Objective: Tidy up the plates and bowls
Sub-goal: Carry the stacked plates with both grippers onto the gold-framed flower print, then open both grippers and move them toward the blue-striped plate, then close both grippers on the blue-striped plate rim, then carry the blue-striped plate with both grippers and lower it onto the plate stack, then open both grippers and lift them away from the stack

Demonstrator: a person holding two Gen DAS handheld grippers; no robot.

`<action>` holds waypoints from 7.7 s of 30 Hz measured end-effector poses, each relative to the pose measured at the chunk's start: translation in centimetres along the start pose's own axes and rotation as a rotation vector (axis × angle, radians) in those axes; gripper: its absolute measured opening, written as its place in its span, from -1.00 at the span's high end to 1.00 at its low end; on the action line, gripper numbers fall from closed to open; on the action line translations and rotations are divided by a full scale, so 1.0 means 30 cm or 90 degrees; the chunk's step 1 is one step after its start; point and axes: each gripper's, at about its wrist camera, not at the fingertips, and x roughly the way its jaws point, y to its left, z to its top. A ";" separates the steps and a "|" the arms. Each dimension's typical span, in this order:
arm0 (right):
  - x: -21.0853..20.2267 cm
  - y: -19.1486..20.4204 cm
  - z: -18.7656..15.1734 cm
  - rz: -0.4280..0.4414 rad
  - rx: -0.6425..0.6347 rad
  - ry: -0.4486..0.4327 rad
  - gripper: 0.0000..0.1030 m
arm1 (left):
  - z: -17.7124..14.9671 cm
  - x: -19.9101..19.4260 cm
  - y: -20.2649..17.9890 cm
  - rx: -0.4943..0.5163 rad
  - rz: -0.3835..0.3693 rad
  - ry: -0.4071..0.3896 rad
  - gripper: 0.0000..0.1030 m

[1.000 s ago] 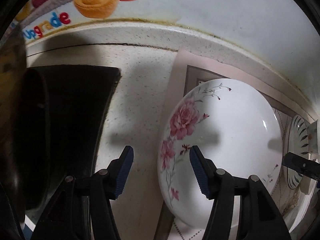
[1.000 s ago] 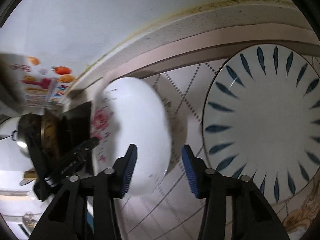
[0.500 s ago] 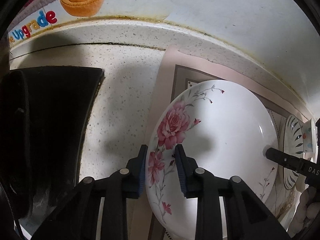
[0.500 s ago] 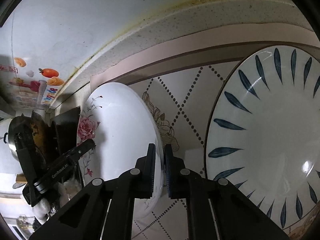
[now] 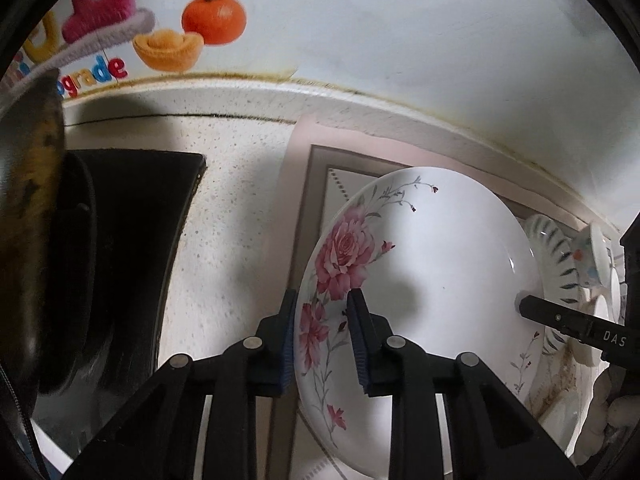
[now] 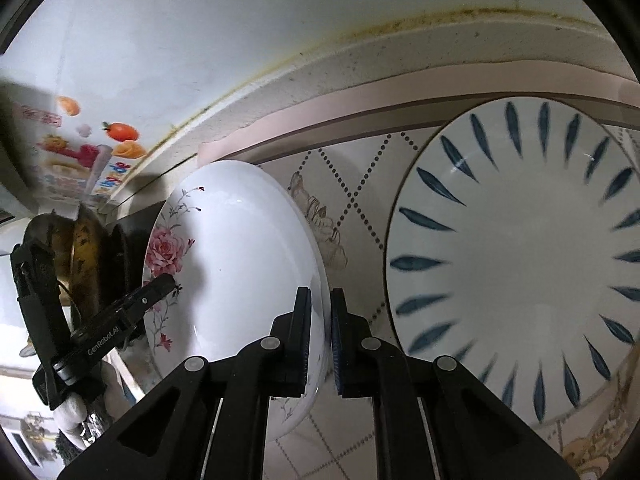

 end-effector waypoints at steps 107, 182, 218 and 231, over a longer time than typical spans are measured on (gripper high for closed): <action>-0.421 -0.508 0.130 -0.050 0.117 0.061 0.07 | 0.081 0.272 -0.610 0.029 -0.066 0.132 -0.17; -0.588 -0.703 -0.705 -0.091 -0.006 0.133 0.80 | -0.710 -0.037 -0.863 0.102 0.008 0.117 0.62; -0.933 -0.443 -0.843 -0.170 -0.066 0.003 0.06 | -0.823 -0.509 -0.908 0.100 0.020 -0.002 0.34; -1.223 -0.251 -1.074 -0.198 -0.081 -0.095 -0.43 | -0.928 -0.805 -0.863 0.102 -0.001 -0.057 -0.70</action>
